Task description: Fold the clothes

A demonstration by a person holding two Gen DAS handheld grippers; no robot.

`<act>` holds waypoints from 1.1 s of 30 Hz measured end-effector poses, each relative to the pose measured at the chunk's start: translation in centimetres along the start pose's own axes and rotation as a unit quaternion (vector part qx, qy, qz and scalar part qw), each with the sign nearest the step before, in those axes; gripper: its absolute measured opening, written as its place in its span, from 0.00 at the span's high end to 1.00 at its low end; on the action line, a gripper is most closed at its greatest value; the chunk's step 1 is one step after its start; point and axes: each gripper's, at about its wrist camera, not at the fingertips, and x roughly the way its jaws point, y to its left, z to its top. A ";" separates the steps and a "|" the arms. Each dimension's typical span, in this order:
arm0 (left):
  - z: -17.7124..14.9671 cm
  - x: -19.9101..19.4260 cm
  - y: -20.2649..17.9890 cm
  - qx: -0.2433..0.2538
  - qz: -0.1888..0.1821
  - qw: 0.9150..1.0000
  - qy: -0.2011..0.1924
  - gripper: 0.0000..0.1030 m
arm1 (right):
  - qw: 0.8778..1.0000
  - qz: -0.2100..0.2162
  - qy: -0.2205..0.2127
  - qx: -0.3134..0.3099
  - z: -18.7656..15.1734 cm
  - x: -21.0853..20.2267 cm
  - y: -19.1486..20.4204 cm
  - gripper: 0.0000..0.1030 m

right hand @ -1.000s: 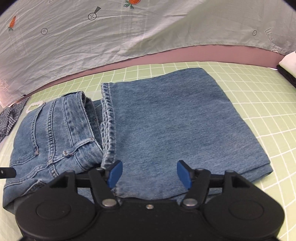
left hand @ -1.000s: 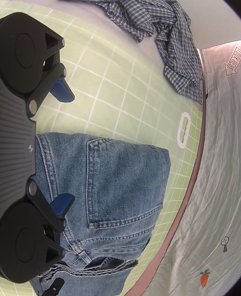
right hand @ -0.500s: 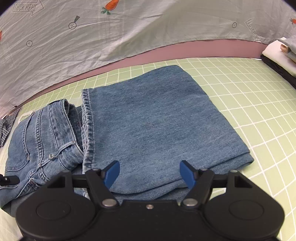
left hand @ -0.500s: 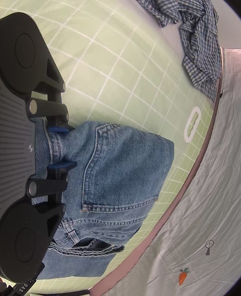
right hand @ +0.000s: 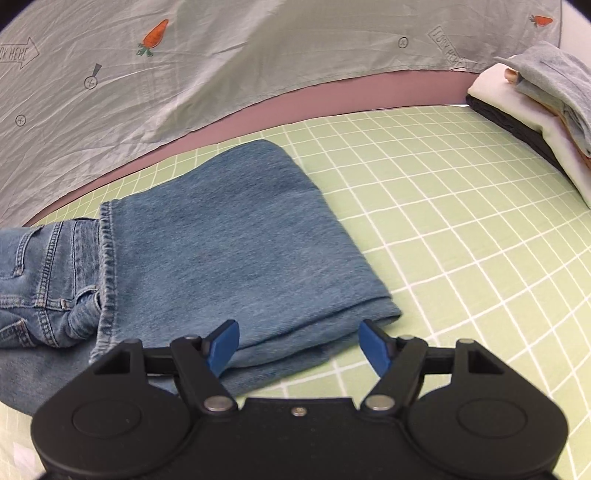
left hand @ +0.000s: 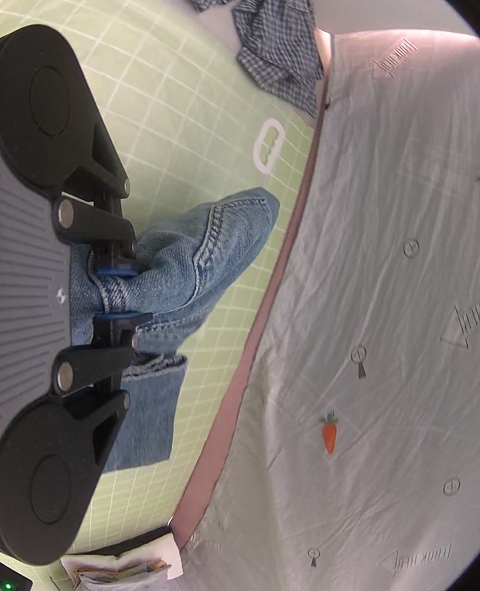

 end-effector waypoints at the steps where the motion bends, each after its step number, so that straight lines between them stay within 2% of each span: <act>1: 0.2 -0.1 -1.5 0.011 -0.008 1.000 -0.005 0.83 | 1.000 -0.002 0.001 0.002 0.1 0.0 -0.9 0.30; 5: -0.5 1.0 -8.0 0.068 -0.024 0.997 -0.001 0.83 | 1.000 -0.008 0.003 0.007 1.2 -0.3 -4.7 0.30; 7: -1.8 2.8 -10.9 0.081 -0.039 0.996 0.018 0.83 | 1.000 -0.009 0.003 0.009 1.9 -0.4 -6.6 0.30; 10: -3.7 6.3 -13.1 0.050 -0.067 0.994 0.064 0.83 | 1.000 -0.013 0.000 0.014 3.0 -0.2 -9.1 0.30; 13: -5.4 10.3 -13.3 0.008 -0.075 0.991 0.110 0.78 | 1.000 -0.017 0.006 0.015 4.0 0.9 -11.1 0.30; 15: -6.1 12.5 -12.8 -0.036 -0.094 0.985 0.143 0.75 | 1.000 -0.019 0.009 0.016 4.5 1.6 -12.3 0.30; 19: -5.7 12.1 -12.4 -0.069 -0.116 0.981 0.142 0.70 | 0.999 -0.004 0.021 0.031 5.1 2.7 -13.4 0.30; 21: -5.6 11.9 -12.2 -0.086 -0.127 0.978 0.141 0.56 | 0.999 0.009 0.020 0.033 5.3 2.8 -13.1 0.30; 25: -5.2 11.5 -11.7 -0.118 -0.148 0.972 0.139 0.46 | 0.997 0.061 0.011 0.056 6.2 2.9 -11.9 0.30; 27: -4.5 10.5 -10.5 -0.118 -0.121 0.978 0.121 0.36 | 0.993 0.102 0.007 0.063 6.7 2.9 -10.8 0.30; 31: -2.9 8.7 -8.2 -0.116 -0.067 0.987 0.084 0.32 | 0.982 0.180 0.011 0.050 7.4 3.6 -7.8 0.30; 33: -2.7 8.3 -6.0 -0.129 -0.045 0.987 0.085 0.32 | 0.976 0.213 0.019 0.034 7.8 4.4 -6.1 0.30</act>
